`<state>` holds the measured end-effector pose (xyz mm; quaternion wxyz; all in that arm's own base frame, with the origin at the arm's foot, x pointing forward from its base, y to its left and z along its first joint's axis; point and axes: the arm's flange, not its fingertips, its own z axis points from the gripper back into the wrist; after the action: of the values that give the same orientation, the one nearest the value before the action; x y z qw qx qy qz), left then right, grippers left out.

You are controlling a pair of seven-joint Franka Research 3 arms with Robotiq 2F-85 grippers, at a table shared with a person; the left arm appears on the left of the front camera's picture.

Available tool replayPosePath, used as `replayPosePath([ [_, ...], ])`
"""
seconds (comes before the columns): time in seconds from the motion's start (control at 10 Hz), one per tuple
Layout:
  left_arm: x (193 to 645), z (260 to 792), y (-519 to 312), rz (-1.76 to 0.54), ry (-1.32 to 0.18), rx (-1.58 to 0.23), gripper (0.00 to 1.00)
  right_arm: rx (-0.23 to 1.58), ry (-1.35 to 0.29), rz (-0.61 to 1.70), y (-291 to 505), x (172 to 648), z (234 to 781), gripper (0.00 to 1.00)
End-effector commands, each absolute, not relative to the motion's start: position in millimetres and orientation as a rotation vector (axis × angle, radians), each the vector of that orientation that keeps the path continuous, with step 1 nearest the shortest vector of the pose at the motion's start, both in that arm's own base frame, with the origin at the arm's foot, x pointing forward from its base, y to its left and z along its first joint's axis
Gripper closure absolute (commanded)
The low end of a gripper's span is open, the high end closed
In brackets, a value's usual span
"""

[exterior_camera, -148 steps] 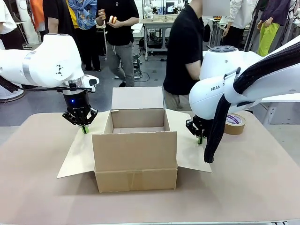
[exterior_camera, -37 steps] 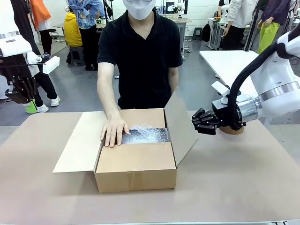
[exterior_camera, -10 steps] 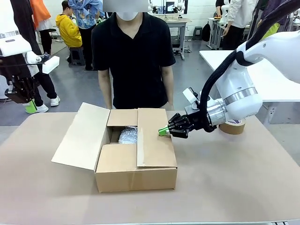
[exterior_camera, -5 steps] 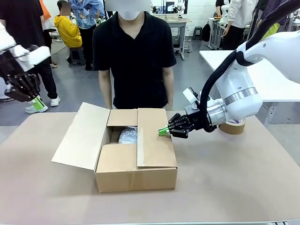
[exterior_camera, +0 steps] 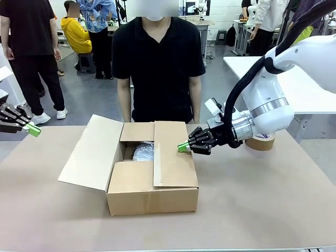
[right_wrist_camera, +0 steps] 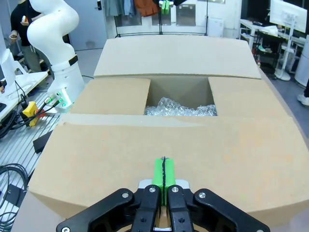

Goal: Wrap the clocks to prevent damage.
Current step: Push the left (or right) flap of the Package Box to close it.

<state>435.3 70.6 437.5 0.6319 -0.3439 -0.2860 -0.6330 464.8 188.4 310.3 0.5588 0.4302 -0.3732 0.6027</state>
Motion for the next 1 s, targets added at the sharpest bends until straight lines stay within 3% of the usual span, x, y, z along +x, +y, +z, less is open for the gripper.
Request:
replayPosePath([
  [0.0,426,429,63,-1.473,-0.699,-0.764,1.00,1.008,-0.883,1.406,189,464,307,0.99],
  [0.4,436,429,69,-1.455,-0.654,-0.790,1.00,1.008,-0.883,1.406,189,464,307,0.99],
  [0.6,480,384,42,-1.381,-0.620,-0.918,1.00,1.008,-0.883,1.406,189,464,307,0.99],
  [0.9,489,351,16,-1.420,-0.662,-0.969,1.00,1.008,-0.883,1.406,189,464,307,0.99],
])
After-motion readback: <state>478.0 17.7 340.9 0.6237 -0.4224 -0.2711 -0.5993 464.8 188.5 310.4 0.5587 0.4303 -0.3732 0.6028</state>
